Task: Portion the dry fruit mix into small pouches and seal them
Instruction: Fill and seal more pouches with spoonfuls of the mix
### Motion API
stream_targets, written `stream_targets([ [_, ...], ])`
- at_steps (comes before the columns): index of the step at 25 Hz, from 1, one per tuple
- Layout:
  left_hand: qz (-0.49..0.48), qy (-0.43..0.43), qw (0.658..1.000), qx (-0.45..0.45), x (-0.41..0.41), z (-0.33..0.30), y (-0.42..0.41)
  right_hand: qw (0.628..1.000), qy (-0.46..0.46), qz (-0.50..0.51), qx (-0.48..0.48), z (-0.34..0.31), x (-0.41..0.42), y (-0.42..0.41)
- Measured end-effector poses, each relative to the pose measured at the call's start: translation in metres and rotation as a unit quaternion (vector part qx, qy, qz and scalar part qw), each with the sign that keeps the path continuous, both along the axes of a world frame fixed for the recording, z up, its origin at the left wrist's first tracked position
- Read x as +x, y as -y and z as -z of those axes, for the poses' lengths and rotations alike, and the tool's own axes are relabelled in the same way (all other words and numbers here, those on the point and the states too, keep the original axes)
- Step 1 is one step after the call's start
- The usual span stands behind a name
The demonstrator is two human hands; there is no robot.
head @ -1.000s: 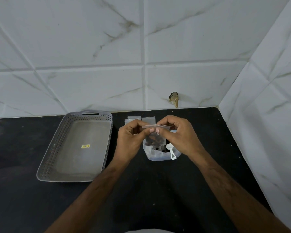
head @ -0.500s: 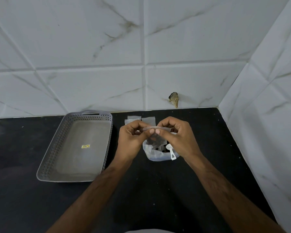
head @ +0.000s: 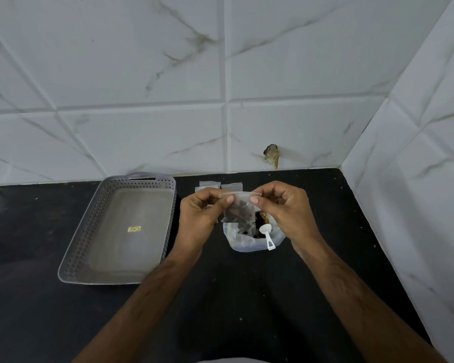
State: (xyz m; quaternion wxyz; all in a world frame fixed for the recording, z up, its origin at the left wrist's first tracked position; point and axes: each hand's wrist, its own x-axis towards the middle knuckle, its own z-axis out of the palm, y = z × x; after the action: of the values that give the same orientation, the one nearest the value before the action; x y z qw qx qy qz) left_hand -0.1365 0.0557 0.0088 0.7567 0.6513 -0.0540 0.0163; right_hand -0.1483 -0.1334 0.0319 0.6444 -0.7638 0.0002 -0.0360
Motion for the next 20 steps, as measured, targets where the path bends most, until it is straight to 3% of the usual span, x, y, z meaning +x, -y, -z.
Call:
stream_targets([
  [6,0.017,0.031,0.999,0.036,0.001,0.001,0.009,0.999,0.002,-0.011,-0.045,0.000,0.001,-0.001],
  [17,0.004,0.051,0.998,0.044,0.009,-0.001,0.002,1.000,0.010,-0.024,-0.015,-0.009,0.004,0.003],
  [20,0.016,0.065,0.996,0.062,0.010,0.001,0.002,0.996,0.036,-0.054,-0.061,-0.008,0.003,0.000],
])
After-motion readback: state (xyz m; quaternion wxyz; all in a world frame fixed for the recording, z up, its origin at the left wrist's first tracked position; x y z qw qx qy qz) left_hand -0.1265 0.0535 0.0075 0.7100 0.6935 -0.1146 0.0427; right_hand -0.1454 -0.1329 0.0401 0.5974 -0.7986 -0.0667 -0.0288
